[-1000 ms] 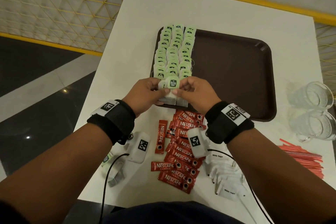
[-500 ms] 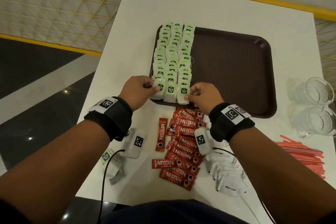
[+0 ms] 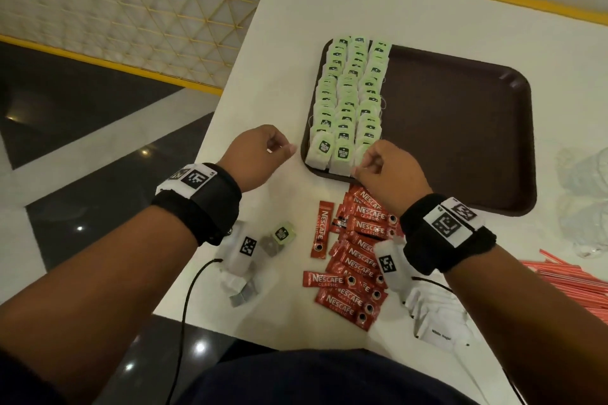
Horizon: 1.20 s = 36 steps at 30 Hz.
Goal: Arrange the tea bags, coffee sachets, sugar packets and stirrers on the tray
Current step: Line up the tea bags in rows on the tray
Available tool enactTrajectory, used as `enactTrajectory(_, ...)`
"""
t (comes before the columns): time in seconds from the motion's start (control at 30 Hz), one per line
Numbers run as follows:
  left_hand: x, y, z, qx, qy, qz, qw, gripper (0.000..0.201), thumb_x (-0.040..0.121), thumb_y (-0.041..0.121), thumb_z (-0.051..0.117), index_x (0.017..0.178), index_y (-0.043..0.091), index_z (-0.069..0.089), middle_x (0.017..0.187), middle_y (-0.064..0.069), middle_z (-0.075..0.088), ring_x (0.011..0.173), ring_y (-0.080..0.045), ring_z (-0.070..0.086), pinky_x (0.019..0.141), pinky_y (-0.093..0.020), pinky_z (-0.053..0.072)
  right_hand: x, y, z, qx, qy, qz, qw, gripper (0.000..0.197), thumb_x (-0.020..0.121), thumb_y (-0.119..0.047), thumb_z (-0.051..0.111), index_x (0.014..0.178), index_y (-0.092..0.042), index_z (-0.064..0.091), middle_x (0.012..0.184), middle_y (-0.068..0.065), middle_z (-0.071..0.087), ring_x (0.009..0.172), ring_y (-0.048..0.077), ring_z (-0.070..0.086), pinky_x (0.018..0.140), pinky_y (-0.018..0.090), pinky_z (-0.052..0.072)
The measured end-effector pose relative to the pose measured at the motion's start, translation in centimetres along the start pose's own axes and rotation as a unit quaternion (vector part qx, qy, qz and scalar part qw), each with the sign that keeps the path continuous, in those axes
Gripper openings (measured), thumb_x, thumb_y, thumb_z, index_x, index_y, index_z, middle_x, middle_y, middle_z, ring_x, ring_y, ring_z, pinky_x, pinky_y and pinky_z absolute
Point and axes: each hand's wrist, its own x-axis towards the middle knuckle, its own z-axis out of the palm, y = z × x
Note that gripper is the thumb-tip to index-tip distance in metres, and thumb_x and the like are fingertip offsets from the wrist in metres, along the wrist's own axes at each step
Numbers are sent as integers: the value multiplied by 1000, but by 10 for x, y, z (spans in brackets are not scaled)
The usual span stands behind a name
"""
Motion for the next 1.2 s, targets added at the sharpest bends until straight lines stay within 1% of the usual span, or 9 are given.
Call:
enactTrajectory(0.17,-47,-33,-30,83,-81,-2,993,22,95,36,60,99,15,65,95,1,67,79,-8,60,65,-19,43,-26,-38,42,-109,-165,-113,974,16,89,-35,64,92,-19,60,87,-5,58,79,13,55,68,28,41)
enactTrajectory(0.27,-73,-53,-36,147,-129,-29,980,27,92,42,63,95,16,64,96,1,66,83,-13,59,72,-26,47,-34,-48,72,-213,-207,-135,945,28,90,-41,60,107,-19,57,102,0,56,94,20,56,74,30,42)
enactTrajectory(0.43,-108,-76,-21,246,-167,-45,954,56,73,67,70,99,21,49,101,2,52,85,-17,53,71,-30,43,-42,-61,100,-287,-187,-89,935,43,86,-53,61,96,-15,46,94,5,54,82,25,54,66,33,42)
enactTrajectory(0.53,-122,-75,-8,285,-170,-30,943,70,65,64,77,107,17,47,99,2,41,84,-18,47,69,-31,41,-46,-69,108,-310,-185,-75,930,43,85,-52,64,99,-13,50,92,5,53,83,25,57,65,34,42)
enactTrajectory(0.63,-126,-75,-2,296,-165,-20,941,62,69,46,83,107,14,46,102,-1,42,84,-19,44,69,-33,44,-44,-73,112,-326,-188,-67,924,35,86,-44,66,92,-15,48,97,6,58,81,24,53,65,33,39)
enactTrajectory(0.73,-128,-77,2,265,-168,-32,949,51,74,31,81,108,11,48,110,-7,47,82,-21,47,72,-35,49,-42,-72,115,-328,-189,-47,924,40,83,-46,69,85,-16,44,87,3,53,75,22,49,61,30,37)
enactTrajectory(0.87,-128,-79,-1,236,-183,-42,954,51,75,32,82,110,10,52,107,-6,49,86,-22,52,76,-34,50,-41,-71,119,-289,-196,-17,937,49,74,-53,76,73,-15,45,80,4,56,62,18,51,46,27,30)
enactTrajectory(1.03,-128,-81,-2,261,-203,-5,944,42,80,35,75,113,14,60,108,-2,61,87,-20,53,70,-29,39,-45,-72,118,-225,-202,16,953,54,69,-46,82,99,-12,54,93,5,56,83,24,57,53,28,35)
enactTrajectory(1.2,-127,-80,0,248,-217,30,944,24,80,29,72,96,17,59,99,-1,58,82,-20,53,67,-28,38,-51,-72,117,-178,-187,12,966,44,76,-32,78,101,-13,47,86,0,52,79,21,51,57,29,35)
